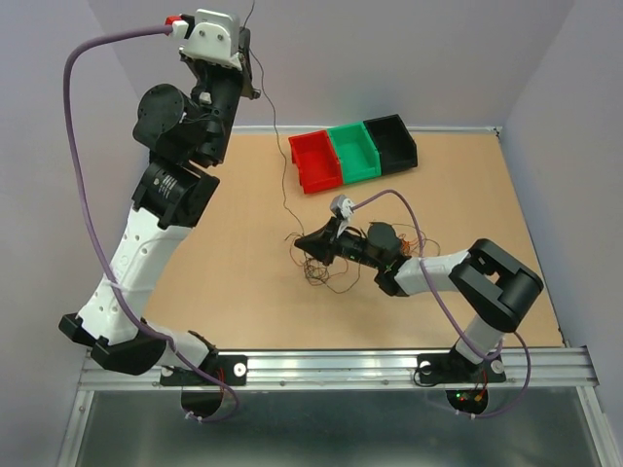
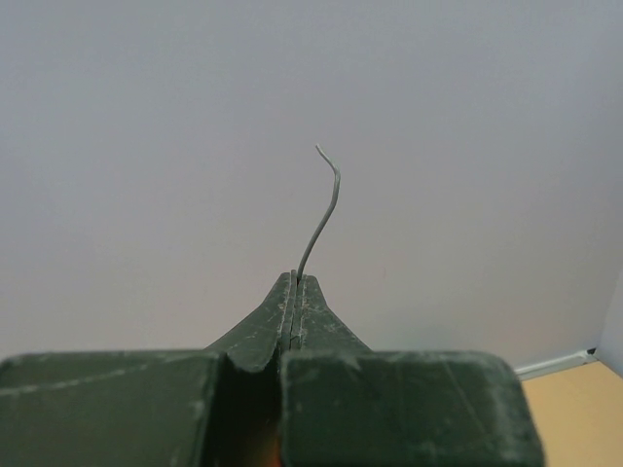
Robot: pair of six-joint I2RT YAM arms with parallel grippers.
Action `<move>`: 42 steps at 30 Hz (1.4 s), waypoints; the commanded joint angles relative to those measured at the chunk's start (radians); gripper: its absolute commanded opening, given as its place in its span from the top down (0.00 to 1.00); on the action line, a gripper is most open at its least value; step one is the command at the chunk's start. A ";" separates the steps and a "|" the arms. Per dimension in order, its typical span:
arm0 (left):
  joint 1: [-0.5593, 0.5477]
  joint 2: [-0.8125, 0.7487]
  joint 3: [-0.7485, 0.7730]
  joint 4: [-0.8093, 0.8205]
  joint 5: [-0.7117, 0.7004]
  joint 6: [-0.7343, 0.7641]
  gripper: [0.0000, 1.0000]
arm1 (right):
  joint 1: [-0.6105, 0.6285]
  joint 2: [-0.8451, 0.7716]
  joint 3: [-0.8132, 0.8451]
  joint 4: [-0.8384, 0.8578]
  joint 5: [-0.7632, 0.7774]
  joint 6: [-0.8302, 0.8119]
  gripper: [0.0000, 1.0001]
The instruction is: Untangle the cables
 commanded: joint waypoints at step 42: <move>0.731 -0.025 -0.971 0.074 1.340 0.198 0.08 | -0.001 0.221 0.566 -0.390 0.053 -0.129 1.00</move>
